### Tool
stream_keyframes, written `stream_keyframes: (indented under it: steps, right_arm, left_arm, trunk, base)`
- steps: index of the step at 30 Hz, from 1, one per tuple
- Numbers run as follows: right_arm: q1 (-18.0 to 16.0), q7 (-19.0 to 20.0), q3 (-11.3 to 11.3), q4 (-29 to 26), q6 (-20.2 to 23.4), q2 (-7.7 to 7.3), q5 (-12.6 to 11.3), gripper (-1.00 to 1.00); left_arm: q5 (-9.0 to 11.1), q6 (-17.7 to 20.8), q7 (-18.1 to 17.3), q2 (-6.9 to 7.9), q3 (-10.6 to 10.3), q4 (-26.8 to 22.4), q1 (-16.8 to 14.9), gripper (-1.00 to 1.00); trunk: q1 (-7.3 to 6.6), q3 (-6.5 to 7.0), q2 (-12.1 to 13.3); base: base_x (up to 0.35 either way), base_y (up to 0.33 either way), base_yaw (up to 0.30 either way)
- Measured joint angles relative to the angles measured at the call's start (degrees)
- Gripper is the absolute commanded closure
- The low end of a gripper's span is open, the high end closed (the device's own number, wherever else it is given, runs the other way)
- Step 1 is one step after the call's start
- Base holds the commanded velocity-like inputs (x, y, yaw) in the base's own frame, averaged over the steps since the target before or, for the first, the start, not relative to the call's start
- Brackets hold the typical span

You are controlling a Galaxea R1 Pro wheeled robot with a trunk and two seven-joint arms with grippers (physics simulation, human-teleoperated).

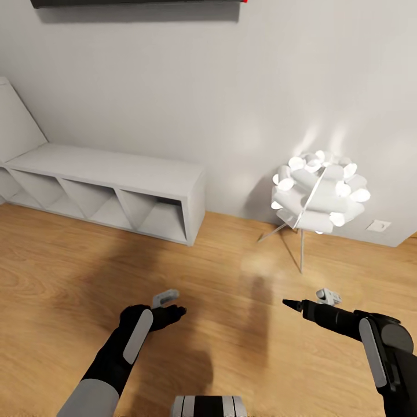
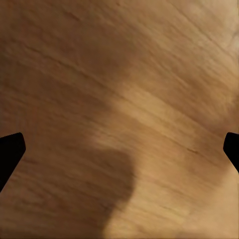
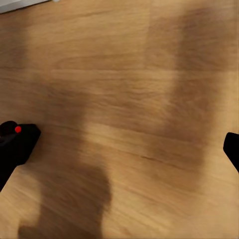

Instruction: Attach the digital camera to the camera tripod in the bedroom.

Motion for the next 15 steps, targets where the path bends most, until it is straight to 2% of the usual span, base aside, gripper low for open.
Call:
stream_keyframes:
  steps: [15]
  right_arm:
    - [0.0, 0.2, -0.1, -0.5, 0.1, 0.00, -0.1, -1.00]
  left_arm:
    - [0.0, 0.0, 0.0, 0.00, 0.0, 0.0, 0.0, -1.00]
  trunk:
    - [0.39, -3.33, -0.2]
  base:
    - [0.000, 0.000, 0.000]
